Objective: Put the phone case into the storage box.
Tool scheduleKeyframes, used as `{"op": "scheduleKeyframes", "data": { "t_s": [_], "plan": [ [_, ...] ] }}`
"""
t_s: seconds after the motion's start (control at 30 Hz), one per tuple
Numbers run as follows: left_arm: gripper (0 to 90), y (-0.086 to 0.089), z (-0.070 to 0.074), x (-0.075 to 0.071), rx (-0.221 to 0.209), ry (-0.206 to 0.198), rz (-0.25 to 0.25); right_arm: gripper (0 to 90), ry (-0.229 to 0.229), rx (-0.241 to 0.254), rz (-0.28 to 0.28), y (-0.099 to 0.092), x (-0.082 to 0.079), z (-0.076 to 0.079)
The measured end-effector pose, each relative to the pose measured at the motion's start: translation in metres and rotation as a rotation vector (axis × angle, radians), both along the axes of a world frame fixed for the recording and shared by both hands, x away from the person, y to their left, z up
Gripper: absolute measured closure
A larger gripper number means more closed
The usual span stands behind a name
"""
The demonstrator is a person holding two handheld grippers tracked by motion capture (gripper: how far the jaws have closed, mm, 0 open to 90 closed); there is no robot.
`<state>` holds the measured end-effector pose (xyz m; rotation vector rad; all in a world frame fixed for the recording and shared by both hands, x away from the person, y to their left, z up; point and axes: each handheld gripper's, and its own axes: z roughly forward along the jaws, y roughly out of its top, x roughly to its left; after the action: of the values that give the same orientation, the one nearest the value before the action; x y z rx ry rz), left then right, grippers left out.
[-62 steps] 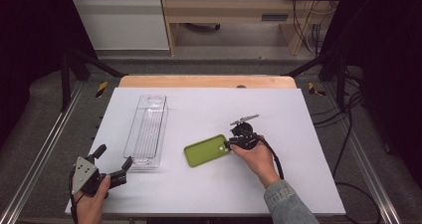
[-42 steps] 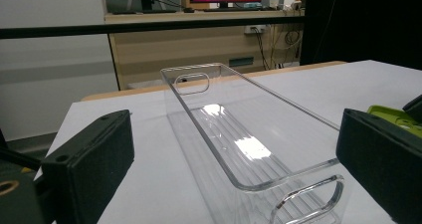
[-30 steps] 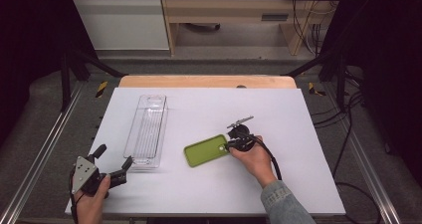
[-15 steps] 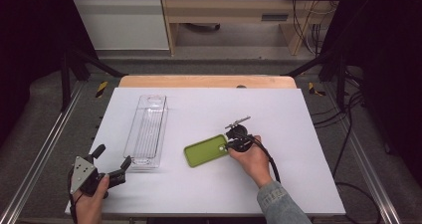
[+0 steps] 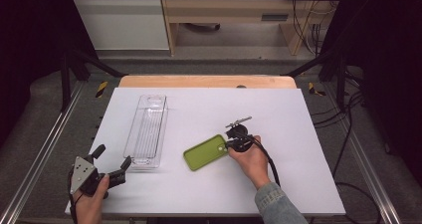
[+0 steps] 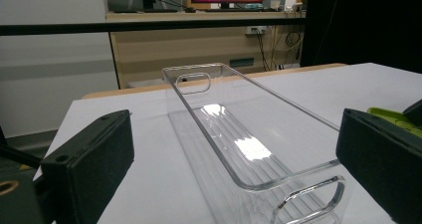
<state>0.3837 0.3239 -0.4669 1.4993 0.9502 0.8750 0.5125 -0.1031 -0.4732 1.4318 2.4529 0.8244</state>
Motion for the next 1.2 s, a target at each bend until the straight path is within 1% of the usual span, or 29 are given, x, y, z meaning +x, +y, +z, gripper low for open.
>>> {"op": "scheduleKeyframes", "data": {
  "t_s": [0.1,0.13,0.17,0.2,0.23,0.27,0.3,0.33,0.4,0.43,0.53,0.6,0.63,0.67,0.7,0.73,0.77,0.8,0.83,0.87,0.9,0.93,0.97,1.03,1.13,1.17,1.2],
  "plan": [
    [1.2,0.002,0.0,-0.001,-0.005,-0.001,0.003,85.1,-0.012,-0.001,0.003,0.0,0.0,0.003],
    [1.3,0.002,0.0,0.0,-0.009,-0.001,0.006,85.3,-0.035,0.003,0.008,0.001,-0.001,0.008],
    [1.3,0.002,0.0,0.0,-0.009,-0.001,0.006,87.7,-0.055,-0.002,0.011,0.002,-0.001,0.011],
    [1.3,0.003,0.0,0.0,-0.01,0.0,0.006,87.7,-0.055,-0.002,0.011,0.002,-0.001,0.011],
    [1.3,0.003,0.0,0.001,-0.014,0.001,0.007,88.2,-0.08,-0.034,0.017,0.003,-0.003,0.014],
    [1.3,0.002,0.0,0.001,-0.018,0.002,0.007,88.3,-0.1,-0.052,0.03,0.004,-0.004,0.017],
    [1.3,0.001,0.001,0.0,-0.019,-0.001,0.006,88.3,-0.128,-0.05,0.037,0.005,-0.006,0.022],
    [1.3,0.001,0.001,0.0,-0.019,-0.001,0.006,88.3,-0.128,-0.05,0.037,0.005,-0.006,0.022],
    [1.3,0.0,0.001,0.0,-0.019,-0.003,0.002,88.3,-0.159,-0.076,0.048,0.006,-0.007,0.028],
    [1.3,-0.001,0.001,0.0,-0.008,0.001,-0.004,88.3,-0.18,-0.097,0.063,0.006,-0.008,0.033],
    [1.3,-0.002,0.001,0.0,-0.011,0.002,-0.007,88.3,-0.206,-0.112,0.07,0.004,-0.01,0.041],
    [1.3,-0.001,0.001,0.0,-0.012,0.003,-0.007,88.3,-0.213,-0.12,0.07,0.003,-0.01,0.044],
    [1.3,-0.001,0.001,-0.001,-0.016,0.004,-0.006,88.3,-0.229,-0.136,0.072,0.001,-0.01,0.048],
    [1.3,0.0,0.001,-0.002,-0.024,0.006,-0.005,88.3,-0.229,-0.136,0.072,0.001,-0.01,0.048],
    [1.3,0.001,0.002,-0.003,-0.032,0.005,-0.005,88.3,-0.246,-0.163,0.078,0.0,-0.01,0.052],
    [1.2,0.001,0.002,-0.003,-0.032,0.005,-0.005,88.3,-0.246,-0.163,0.078,0.0,-0.01,0.052],
    [1.1,0.003,0.003,-0.003,-0.038,0.004,-0.004,88.3,-0.269,-0.186,0.084,-0.002,-0.01,0.056],
    [1.1,0.003,0.003,-0.003,-0.038,0.004,-0.004,88.3,-0.269,-0.186,0.084,-0.002,-0.01,0.056],
    [1.1,0.004,0.004,-0.004,-0.043,0.004,-0.004,88.3,-0.277,-0.201,0.09,-0.003,-0.01,0.058],
    [1.1,0.004,0.004,-0.004,-0.051,0.004,-0.005,88.3,-0.291,-0.205,0.088,-0.004,-0.011,0.059],
    [1.2,0.003,0.005,-0.004,-0.049,0.012,-0.004,88.3,-0.307,-0.213,0.087,-0.006,-0.011,0.063],
    [1.4,0.003,0.005,-0.004,-0.049,0.012,-0.004,88.3,-0.307,-0.213,0.087,-0.006,-0.011,0.063],
    [1.5,0.0,0.006,-0.005,-0.061,0.033,-0.004,88.3,-0.322,-0.218,0.087,-0.01,-0.013,0.067],
    [1.5,-0.004,0.007,-0.007,-0.062,0.059,-0.01,88.3,-0.342,-0.22,0.09,-0.013,-0.015,0.072],
    [1.5,-0.008,0.011,-0.011,-0.046,0.074,-0.023,88.3,-0.378,-0.218,0.096,-0.017,-0.017,0.078],
    [1.6,-0.009,0.014,-0.012,-0.04,0.078,-0.025,88.3,-0.384,-0.219,0.097,-0.018,-0.017,0.08],
    [1.8,-0.011,0.016,-0.012,-0.041,0.091,-0.035,88.3,-0.384,-0.211,0.098,-0.019,-0.017,0.082]
  ]
}}
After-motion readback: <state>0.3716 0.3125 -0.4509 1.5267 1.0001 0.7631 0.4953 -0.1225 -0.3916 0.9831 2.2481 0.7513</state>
